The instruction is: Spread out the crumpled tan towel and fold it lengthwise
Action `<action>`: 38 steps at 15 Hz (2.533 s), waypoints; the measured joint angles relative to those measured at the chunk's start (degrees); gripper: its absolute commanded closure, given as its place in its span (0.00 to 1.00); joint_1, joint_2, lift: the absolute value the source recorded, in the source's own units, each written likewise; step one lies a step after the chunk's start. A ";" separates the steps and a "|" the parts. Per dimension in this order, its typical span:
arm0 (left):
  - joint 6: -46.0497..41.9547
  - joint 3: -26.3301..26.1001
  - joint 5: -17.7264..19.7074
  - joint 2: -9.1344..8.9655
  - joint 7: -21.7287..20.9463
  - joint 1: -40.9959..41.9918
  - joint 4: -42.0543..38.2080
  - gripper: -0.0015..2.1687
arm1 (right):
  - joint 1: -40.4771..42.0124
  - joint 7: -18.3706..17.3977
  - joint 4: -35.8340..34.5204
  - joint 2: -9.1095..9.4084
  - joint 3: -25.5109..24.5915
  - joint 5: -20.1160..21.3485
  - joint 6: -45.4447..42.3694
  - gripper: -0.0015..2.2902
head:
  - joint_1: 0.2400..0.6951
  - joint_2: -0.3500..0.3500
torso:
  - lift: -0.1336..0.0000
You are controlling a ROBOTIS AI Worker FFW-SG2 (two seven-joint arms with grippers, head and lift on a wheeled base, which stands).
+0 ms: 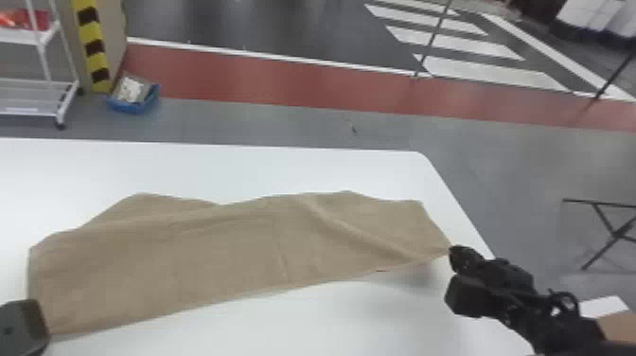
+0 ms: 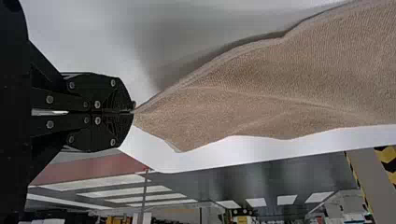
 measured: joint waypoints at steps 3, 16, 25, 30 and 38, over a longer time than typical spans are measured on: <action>3.41 2.04 1.45 -0.17 -0.54 -0.46 -4.67 0.65 | -1.02 0.02 -3.55 0.29 -2.88 -7.04 0.12 0.50 | 1.00 0.09 | 0.07; 20.12 -2.95 9.84 -7.39 4.18 -39.51 14.43 0.65 | -29.76 4.37 3.72 -2.46 11.07 -12.92 28.02 0.50 | 0.78 0.21 | 0.07; 19.75 -4.95 13.19 -13.61 9.70 -64.95 36.26 0.65 | -53.48 1.30 15.73 -1.45 19.98 -12.06 38.97 0.50 | 0.28 0.26 | 0.07; 23.55 -2.16 16.75 -13.03 8.15 -57.89 22.03 0.65 | -42.82 3.83 1.46 -5.87 16.47 -18.13 45.29 0.50 | 0.22 0.20 | 0.07; 6.47 13.59 23.36 -8.04 6.65 -10.87 -7.54 0.65 | 3.83 2.38 -21.96 -0.17 3.51 -27.01 26.35 0.50 | 1.00 0.23 | 0.07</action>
